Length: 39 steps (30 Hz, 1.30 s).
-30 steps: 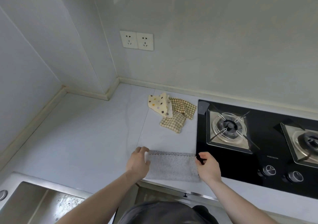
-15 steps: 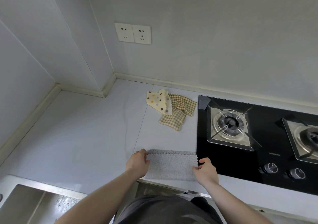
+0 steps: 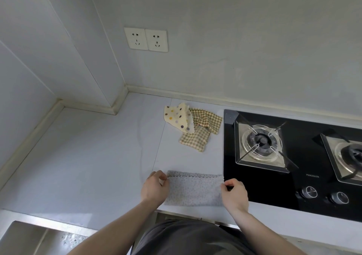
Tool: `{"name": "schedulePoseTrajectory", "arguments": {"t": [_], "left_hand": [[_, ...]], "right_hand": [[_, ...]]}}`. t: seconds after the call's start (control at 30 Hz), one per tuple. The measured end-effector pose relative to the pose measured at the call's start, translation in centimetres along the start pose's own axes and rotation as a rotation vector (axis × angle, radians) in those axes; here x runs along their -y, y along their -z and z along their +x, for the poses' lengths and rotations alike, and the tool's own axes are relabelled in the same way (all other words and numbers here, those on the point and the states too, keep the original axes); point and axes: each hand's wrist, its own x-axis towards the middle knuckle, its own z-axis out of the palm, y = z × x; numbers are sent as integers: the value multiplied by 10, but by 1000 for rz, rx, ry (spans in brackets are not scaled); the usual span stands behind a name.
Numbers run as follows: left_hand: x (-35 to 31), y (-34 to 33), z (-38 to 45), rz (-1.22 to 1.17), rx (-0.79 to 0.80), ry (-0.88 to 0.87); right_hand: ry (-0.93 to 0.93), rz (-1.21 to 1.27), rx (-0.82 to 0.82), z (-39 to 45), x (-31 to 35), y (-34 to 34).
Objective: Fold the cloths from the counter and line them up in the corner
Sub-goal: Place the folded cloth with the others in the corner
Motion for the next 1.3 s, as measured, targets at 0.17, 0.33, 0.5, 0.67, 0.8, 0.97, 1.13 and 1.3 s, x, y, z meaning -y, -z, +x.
{"name": "schedulePoseTrajectory", "arguments": {"t": [0.17, 0.33, 0.5, 0.67, 0.8, 0.97, 1.13, 1.3], "left_hand": [[-4, 1, 5, -73, 11, 7], [-5, 0, 17, 40, 107, 79], [-13, 0, 13, 56, 87, 47], [-16, -3, -12, 243, 140, -396], [-5, -12, -31, 447, 387, -552], [9, -12, -39, 417, 422, -505], [8, 1, -41, 269, 331, -440], [11, 14, -41, 77, 178, -272]], "right_hand": [[17, -16, -31, 4, 3, 1], [-23, -89, 46, 9, 10, 4], [-88, -238, 268, 6, 22, 5], [-133, -302, 334, 12, 23, 7], [-194, -247, 384, 12, 18, 8], [-200, -1, 366, 3, 14, 15], [-38, 62, 257, -14, 35, 26], [121, -21, 324, -29, 71, 10]]}}
